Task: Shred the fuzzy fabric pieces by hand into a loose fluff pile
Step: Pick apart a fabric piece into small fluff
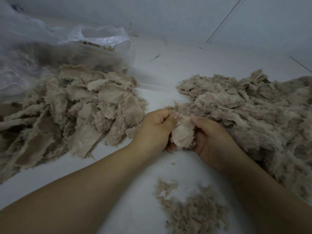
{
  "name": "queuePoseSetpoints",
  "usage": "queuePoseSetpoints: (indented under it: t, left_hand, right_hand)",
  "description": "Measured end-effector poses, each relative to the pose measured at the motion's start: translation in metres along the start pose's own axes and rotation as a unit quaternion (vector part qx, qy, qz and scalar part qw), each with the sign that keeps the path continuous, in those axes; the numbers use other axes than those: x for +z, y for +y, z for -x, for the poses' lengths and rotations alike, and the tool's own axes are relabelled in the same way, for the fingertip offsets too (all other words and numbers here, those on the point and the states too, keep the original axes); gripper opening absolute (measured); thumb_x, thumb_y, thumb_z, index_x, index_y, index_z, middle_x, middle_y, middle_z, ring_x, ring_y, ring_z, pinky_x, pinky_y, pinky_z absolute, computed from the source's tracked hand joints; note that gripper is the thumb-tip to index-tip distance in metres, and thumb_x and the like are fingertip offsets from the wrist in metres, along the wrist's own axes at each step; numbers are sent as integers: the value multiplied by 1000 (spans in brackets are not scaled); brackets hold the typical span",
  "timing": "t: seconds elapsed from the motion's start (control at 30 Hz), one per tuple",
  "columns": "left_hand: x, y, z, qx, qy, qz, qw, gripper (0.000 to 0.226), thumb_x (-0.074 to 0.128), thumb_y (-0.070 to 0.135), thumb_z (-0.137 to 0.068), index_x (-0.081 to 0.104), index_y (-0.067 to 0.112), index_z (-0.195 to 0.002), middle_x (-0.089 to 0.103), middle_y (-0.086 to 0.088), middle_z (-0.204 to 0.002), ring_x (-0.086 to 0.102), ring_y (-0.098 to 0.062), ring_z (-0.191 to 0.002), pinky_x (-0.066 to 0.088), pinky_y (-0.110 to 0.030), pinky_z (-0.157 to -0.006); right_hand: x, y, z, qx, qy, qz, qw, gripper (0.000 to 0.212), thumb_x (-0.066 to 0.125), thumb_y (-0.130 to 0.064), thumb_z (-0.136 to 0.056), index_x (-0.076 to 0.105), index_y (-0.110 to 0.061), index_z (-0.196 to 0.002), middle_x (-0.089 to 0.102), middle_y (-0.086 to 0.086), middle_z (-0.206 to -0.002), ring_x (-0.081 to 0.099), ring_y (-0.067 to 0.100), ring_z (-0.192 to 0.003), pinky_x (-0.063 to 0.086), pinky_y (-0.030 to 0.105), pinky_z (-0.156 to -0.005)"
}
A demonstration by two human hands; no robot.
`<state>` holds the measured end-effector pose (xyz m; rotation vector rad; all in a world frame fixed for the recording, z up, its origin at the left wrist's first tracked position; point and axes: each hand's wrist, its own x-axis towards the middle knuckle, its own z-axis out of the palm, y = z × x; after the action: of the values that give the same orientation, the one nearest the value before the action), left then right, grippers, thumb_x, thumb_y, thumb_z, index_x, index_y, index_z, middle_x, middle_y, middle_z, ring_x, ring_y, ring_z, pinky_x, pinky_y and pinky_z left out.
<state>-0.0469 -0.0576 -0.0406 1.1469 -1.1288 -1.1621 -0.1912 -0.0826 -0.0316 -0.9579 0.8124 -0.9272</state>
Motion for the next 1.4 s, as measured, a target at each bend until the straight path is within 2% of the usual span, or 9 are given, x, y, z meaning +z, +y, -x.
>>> queuePoseSetpoints:
  t: [0.07, 0.23, 0.37, 0.47, 0.7, 0.83, 1.0, 1.17, 1.4]
  left_hand:
    - [1, -1, -1, 5, 6, -2, 1000, 34, 48, 26, -102, 62, 15, -72, 61, -8, -51, 54, -16, -36, 43, -23, -33]
    - [-7, 0, -5, -23, -53, 29, 998, 35, 68, 50, -82, 63, 18, -70, 62, -15, -55, 56, -26, -37, 47, -27, -38]
    - [-19, 3, -7, -79, -225, -6, 971, 14, 78, 11, -73, 68, 6, -82, 68, -20, -63, 65, -28, -46, 56, -33, -44]
    - [-30, 9, -7, -126, -301, -15, 945, 18, 77, 10, -73, 63, -1, -78, 66, -24, -63, 65, -28, -46, 55, -32, -45]
    - [-9, 2, -6, -40, -75, -31, 996, 55, 90, 33, -60, 54, 5, -90, 65, -31, -75, 62, -35, -48, 49, -32, -38]
    - [-7, -4, -5, 19, -27, -3, 999, 17, 68, 13, -91, 57, 5, -82, 66, -23, -65, 57, -31, -40, 47, -32, -35]
    - [-10, 0, -9, -40, 52, 65, 996, 31, 45, 13, -103, 54, 1, -75, 55, -11, -45, 47, -20, -31, 40, -23, -30]
    - [-11, 5, -7, -18, 21, 13, 1000, 32, 63, 39, -92, 62, 12, -75, 58, -10, -52, 50, -23, -37, 37, -20, -34]
    - [-14, 15, -9, 124, 152, -138, 971, 17, 69, 5, -88, 61, 5, -72, 58, -13, -56, 51, -24, -48, 42, -31, -44]
  right_hand:
    - [0, 1, 0, -10, -12, 28, 999, 55, 62, -21, -80, 55, 19, -117, 55, 41, -104, 47, 41, -90, 37, 50, -83]
    - [-4, 2, -5, -14, -31, 30, 999, 14, 60, -3, -81, 64, 6, -92, 57, 23, -78, 39, 26, -63, 32, 18, -44]
    - [-7, 2, -7, -7, -26, -35, 999, 10, 52, 1, -87, 61, 1, -84, 55, 6, -59, 42, 6, -46, 34, 14, -40]
    - [-9, 2, -9, -1, -7, -83, 997, 7, 53, 2, -83, 57, -2, -78, 56, 4, -59, 38, 2, -41, 31, 13, -37]
    - [-8, 5, -8, -11, -11, 34, 999, 30, 71, -8, -71, 57, 4, -95, 46, 9, -56, 36, 4, -38, 31, 14, -35]
    - [-10, 4, -8, -11, -18, 28, 999, 34, 72, -14, -69, 57, 3, -93, 49, 12, -62, 40, 5, -40, 33, 14, -37]
    - [-11, 3, -6, -13, -36, 16, 999, 20, 67, -15, -72, 54, -1, -78, 51, 7, -56, 38, 4, -41, 30, 13, -37]
    - [-11, 3, -5, -8, -47, 21, 999, 27, 68, -16, -72, 53, 4, -82, 49, 7, -54, 37, 5, -41, 29, 14, -37]
    - [-10, 2, -7, -20, -32, 0, 999, 17, 63, -14, -76, 55, 1, -76, 54, 6, -59, 38, 5, -43, 29, 14, -38]
